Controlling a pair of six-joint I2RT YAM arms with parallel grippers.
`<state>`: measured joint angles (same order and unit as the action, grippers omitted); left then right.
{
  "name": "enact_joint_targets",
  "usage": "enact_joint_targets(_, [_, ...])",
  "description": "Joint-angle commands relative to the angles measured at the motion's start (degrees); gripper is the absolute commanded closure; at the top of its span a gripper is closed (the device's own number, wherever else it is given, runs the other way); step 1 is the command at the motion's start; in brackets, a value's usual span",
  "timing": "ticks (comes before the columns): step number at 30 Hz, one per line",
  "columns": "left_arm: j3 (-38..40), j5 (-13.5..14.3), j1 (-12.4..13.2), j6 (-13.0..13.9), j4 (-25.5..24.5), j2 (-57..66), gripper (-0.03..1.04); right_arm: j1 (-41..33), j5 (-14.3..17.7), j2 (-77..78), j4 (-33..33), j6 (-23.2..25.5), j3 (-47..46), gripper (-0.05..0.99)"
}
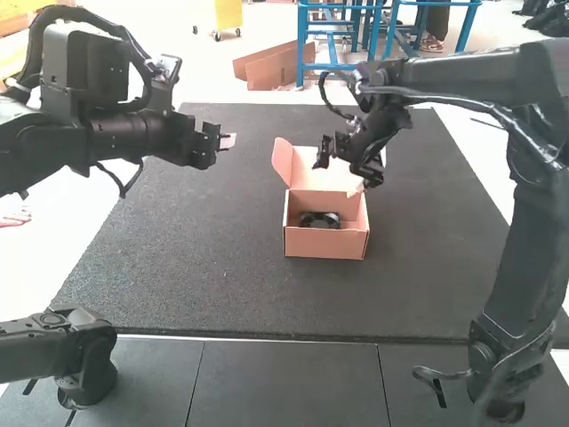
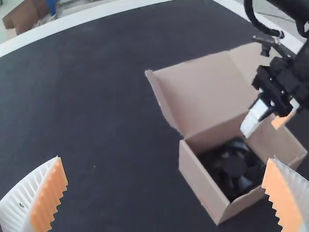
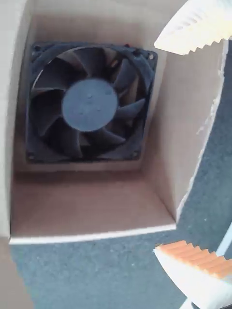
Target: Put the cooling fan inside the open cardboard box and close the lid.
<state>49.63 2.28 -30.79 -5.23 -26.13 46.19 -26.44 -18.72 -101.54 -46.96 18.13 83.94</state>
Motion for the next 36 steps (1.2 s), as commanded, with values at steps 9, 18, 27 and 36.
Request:
enact_joint_targets(9, [4.16,1.93,5.74,-3.03,2.22,11.02,0.05,2.00,17.75,18.48,2.84,-16.72,-8.88,0.03])
enact_joint_targets(18, [3.46,3.52,9.52,-3.64,6.27,17.97,0.05,6.05,22.06,26.74,15.58,-15.58,-19.25,0.03])
enact_joint_targets(27, [3.81,3.60,11.45,-3.73,12.77,24.47,0.05,6.75,23.29,28.76,27.36,-15.58,-24.18,0.03])
enact_joint_targets(36, [6.01,3.60,11.45,-3.73,17.34,30.45,0.05,8.77,22.59,22.87,30.44,-15.49,-22.33,0.03])
